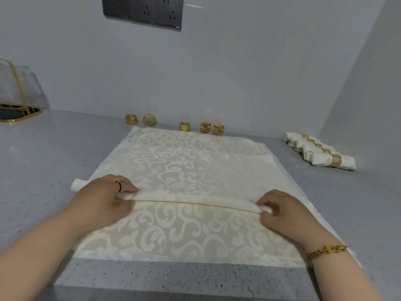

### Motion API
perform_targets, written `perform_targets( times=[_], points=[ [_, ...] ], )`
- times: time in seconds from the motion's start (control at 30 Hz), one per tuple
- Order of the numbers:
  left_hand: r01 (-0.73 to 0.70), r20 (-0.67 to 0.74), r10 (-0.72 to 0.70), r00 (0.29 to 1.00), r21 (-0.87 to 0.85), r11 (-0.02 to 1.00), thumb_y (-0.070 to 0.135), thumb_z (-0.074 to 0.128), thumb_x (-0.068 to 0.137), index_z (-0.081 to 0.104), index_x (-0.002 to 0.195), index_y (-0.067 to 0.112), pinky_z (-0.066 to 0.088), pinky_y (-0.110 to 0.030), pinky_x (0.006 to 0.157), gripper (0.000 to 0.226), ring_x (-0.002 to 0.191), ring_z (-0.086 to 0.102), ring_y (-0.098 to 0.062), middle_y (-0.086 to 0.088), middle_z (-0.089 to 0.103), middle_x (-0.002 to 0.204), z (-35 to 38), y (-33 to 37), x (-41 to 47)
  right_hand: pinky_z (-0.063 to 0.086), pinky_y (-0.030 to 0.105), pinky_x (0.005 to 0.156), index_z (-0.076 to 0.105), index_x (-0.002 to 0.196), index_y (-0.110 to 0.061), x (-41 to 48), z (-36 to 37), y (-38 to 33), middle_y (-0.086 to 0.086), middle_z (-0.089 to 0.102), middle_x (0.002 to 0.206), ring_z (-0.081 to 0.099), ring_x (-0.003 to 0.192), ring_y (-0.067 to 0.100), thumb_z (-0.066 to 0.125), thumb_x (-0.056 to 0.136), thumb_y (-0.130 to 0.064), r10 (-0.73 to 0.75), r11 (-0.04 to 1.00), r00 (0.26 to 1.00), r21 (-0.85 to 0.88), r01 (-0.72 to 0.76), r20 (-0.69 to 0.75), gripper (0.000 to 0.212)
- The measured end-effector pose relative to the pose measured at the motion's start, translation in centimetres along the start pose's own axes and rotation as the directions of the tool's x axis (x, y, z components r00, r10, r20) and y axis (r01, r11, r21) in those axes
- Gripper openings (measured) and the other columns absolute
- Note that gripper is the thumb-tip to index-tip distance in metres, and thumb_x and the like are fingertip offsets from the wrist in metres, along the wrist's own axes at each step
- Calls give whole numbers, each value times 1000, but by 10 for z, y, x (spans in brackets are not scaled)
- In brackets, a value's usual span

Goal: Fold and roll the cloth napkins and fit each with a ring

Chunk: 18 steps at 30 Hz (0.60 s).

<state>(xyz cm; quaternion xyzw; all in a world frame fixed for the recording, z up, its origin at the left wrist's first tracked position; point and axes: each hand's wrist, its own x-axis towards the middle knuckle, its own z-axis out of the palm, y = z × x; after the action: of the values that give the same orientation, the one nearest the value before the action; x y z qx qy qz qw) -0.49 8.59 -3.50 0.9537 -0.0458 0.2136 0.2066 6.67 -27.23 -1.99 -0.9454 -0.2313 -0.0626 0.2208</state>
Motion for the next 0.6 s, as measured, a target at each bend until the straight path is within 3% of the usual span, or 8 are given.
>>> perform_targets(
  times=[0.07,0.13,0.3,0.37,0.47,0.6],
  points=[
    [40,34,-40,999,-1,999,22,64,82,61,111,26,28,-13,90,30,102,40,1,24,48,104,0,-2,0,36,19,84,56,92,-29,-1,-1,-1,-23,49,88,49,95,10,64,79,-17,18,1000,999,-7,-18,27,19],
    [64,31,-64,997,15,998,19,62,83,64,111,21,32,-18,93,28,103,48,-5,15,56,108,0,0,3,32,18,81,54,90,-30,1,2,-1,-26,47,84,46,94,8,63,81,-17,35,999,999,-33,-35,-2,18],
    [73,-69,-70,995,51,996,7,52,88,70,99,16,39,-31,82,23,93,60,-27,-3,71,89,1,-5,8,29,19,79,67,97,-13,2,0,-2,-29,45,76,45,87,9,54,87,-9,14,998,987,-56,-23,-159,17],
    [110,-91,-107,990,22,994,10,48,90,64,104,21,33,-29,77,24,90,52,-25,-1,63,80,3,-4,7,30,21,78,66,98,-12,1,0,-4,-25,48,75,47,85,11,50,88,-9,28,999,987,-33,-33,-158,19],
    [161,-47,-162,986,-22,987,12,48,91,56,112,18,34,-29,74,24,89,53,-26,-5,63,91,5,-2,9,35,23,77,59,100,-16,3,1,-7,-7,59,84,51,86,16,46,90,-14,91,995,992,-27,-94,-83,17],
    [210,-30,-211,977,-27,977,13,53,88,55,109,15,37,-28,71,21,85,57,-30,-7,65,92,5,-1,9,28,17,59,45,88,-19,4,3,-6,-5,46,67,41,67,12,47,88,-16,129,991,988,-31,-132,-84,3]
  ],
)
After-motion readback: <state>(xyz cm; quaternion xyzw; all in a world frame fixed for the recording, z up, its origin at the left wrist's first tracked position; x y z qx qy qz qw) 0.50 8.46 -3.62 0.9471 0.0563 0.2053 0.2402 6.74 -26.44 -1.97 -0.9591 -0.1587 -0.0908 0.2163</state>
